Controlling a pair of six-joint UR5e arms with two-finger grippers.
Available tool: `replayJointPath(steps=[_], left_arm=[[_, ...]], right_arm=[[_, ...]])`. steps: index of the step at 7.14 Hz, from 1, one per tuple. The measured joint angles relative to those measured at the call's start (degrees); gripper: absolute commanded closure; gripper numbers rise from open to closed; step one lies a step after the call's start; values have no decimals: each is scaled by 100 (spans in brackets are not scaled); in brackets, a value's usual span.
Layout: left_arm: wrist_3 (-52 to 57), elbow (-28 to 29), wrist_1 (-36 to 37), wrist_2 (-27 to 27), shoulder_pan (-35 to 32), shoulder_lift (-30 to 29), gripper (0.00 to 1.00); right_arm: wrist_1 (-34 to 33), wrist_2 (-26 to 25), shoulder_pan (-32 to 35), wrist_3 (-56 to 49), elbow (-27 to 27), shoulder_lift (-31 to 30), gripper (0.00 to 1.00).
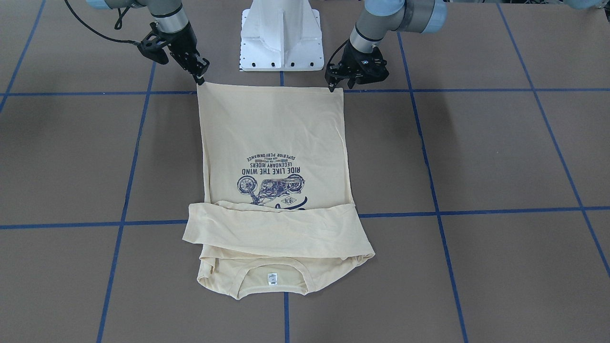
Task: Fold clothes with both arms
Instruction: 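Grasp the hem corner nearest the left gripper with the left gripper, then lift the hem with both grippers and carry it toward the collar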
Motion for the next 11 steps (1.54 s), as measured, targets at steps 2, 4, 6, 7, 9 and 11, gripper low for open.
replayJointPath(steps=[2, 4, 6, 7, 9, 11], left_arm=[[-44, 12, 0, -2, 9, 5, 47], [-78, 20, 0, -2, 11, 21, 47], [-85, 29, 2, -3, 11, 33, 48], [-89, 38, 6, -3, 11, 32, 48], [-86, 60, 9, -8, 11, 30, 51], [-85, 78, 8, -11, 11, 28, 91]], right_arm=[[0, 0, 0, 0, 3, 1, 100], [0, 0, 0, 0, 3, 1, 100], [0, 0, 3, 0, 3, 1, 100], [0, 0, 2, 0, 3, 1, 100], [0, 0, 0, 0, 3, 1, 100], [0, 0, 3, 0, 3, 1, 100]])
